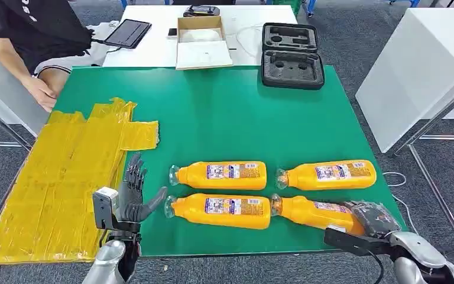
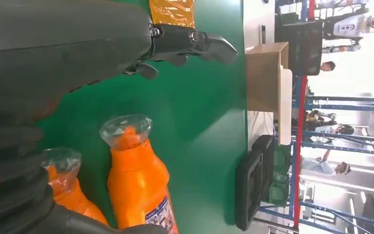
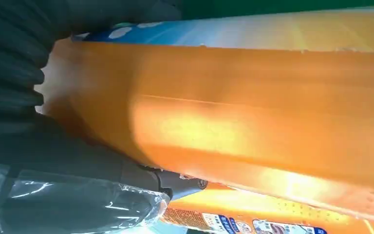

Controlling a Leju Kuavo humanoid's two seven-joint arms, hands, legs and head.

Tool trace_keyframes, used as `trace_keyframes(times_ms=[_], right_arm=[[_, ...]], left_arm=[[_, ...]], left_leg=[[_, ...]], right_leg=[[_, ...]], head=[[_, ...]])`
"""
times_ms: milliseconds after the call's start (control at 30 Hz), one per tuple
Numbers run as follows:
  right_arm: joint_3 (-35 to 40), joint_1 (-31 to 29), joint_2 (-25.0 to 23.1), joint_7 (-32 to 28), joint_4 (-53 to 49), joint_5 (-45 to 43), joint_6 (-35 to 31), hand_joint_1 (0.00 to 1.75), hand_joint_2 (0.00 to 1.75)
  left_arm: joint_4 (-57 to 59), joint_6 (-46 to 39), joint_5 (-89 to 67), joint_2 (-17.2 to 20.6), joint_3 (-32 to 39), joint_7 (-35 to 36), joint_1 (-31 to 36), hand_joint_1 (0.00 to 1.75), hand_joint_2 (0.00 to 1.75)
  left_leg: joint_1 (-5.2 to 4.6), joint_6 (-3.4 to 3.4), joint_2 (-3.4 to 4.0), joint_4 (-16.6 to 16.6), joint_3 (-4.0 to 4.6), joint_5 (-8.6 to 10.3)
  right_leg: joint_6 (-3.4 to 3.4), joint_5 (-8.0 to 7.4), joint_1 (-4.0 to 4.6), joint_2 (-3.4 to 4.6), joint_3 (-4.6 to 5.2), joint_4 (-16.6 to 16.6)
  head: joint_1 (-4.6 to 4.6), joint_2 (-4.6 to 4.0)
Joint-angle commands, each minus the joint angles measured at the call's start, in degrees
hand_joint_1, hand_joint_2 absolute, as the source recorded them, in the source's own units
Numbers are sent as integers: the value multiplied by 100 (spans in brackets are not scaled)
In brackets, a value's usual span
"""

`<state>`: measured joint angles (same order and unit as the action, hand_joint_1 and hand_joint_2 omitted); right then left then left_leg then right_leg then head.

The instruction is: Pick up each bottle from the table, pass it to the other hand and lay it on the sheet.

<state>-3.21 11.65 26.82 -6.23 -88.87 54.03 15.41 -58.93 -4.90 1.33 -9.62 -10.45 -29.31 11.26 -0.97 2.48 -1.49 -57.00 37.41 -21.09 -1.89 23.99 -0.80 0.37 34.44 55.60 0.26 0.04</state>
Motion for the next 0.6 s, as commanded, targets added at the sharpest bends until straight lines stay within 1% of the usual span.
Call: trace_keyframes(times_ms=[33, 67, 100, 133, 167, 200, 267, 300, 400, 433, 500, 533, 567, 600], right_arm=[[-273, -433, -985, -745, -86, -455, -722, 175, 175], [-279, -443, -1022, -751, -127, -476, -740, 175, 175], [-380, -406, -1119, -681, -222, -409, -944, 175, 175], [-395, -388, -1178, -529, -262, -139, -1124, 175, 175], [-400, -370, -1226, -502, -298, -93, -1149, 175, 175], [-497, -265, -1343, -513, -443, -135, -1154, 175, 175], [-619, -156, -1445, -397, -596, 36, -1253, 175, 175], [-721, -123, -1562, -338, -675, 114, -1322, 175, 175], [-882, -63, -1765, -189, -849, 270, -1457, 175, 175], [-909, -71, -1845, -127, -867, 314, -1509, 175, 175], [-963, -148, -2125, 3, -839, 313, -1727, 175, 175], [-970, -200, -2241, 21, -800, 271, -1862, 175, 175], [-922, -247, -2294, -11, -756, 214, -1917, 175, 175], [-896, -324, -2380, -83, -695, 21, -2047, 175, 175]], left_arm=[[141, 6, -65, 38, 130, 9, 82, 0, 175], [144, 5, -73, 34, 134, 9, 86, 0, 175], [158, -4, -102, 26, 142, 7, 97, 0, 175], [139, -23, -120, 17, 158, 12, 83, 0, 175], [126, -25, -129, 15, 165, 13, 78, 0, 175], [97, -21, -161, 10, 170, 20, 74, 0, 175], [37, -35, -208, 6, 185, 56, 57, 0, 175], [-21, -48, -237, 8, 198, 90, 23, 0, 175], [-161, -56, -316, 2, 253, 163, -74, 0, 175], [-196, -52, -344, -3, 263, 187, -99, 0, 175], [-281, -43, -479, -30, 254, 220, -153, 0, 175], [-305, -44, -529, -40, 236, 219, -156, 0, 175], [-328, -43, -578, -49, 210, 224, -143, 0, 175], [-374, -51, -662, -57, 166, 250, -114, 0, 175]], left_leg=[[8, -23, 27, 1, -26, -15], [6, -19, 29, 2, -14, -11], [10, -27, 37, -1, -24, -18], [5, -17, 20, 2, -10, -8], [8, -23, 23, -1, -17, -14], [6, -14, 13, 1, -6, -6], [12, -29, 13, -3, -29, -19], [8, -19, 5, 0, -13, -9], [10, -25, 18, -6, -24, -22], [11, -30, 17, -8, -35, -28], [6, -18, 11, 0, -8, -10], [9, -24, 16, -4, -16, -18], [7, -17, 12, 0, -5, -10], [10, -23, 18, -2, -14, -15]], right_leg=[[11, 7, 10, 14, -26, -8], [10, 2, 8, 18, -13, -7], [14, 7, 12, 23, -22, -6], [9, 3, 7, 10, -9, -6], [12, 8, 10, 10, -16, -5], [7, 3, 8, 4, -4, -6], [14, 18, 14, -5, -31, -6], [9, 10, 9, -4, -15, -5], [11, 18, 11, 5, -25, -2], [14, 25, 13, 1, -38, -2], [8, 9, 7, 3, -8, -5], [11, 15, 10, 5, -18, -3], [8, 8, 7, 4, -4, -4], [11, 11, 11, 7, -14, -4]], head=[[0, 0], [0, 0], [0, 0], [0, 0], [-2, 0], [-2, 0], [0, 0], [0, 0], [0, 0], [0, 0], [0, 0], [0, 0], [0, 0], [0, 0]])
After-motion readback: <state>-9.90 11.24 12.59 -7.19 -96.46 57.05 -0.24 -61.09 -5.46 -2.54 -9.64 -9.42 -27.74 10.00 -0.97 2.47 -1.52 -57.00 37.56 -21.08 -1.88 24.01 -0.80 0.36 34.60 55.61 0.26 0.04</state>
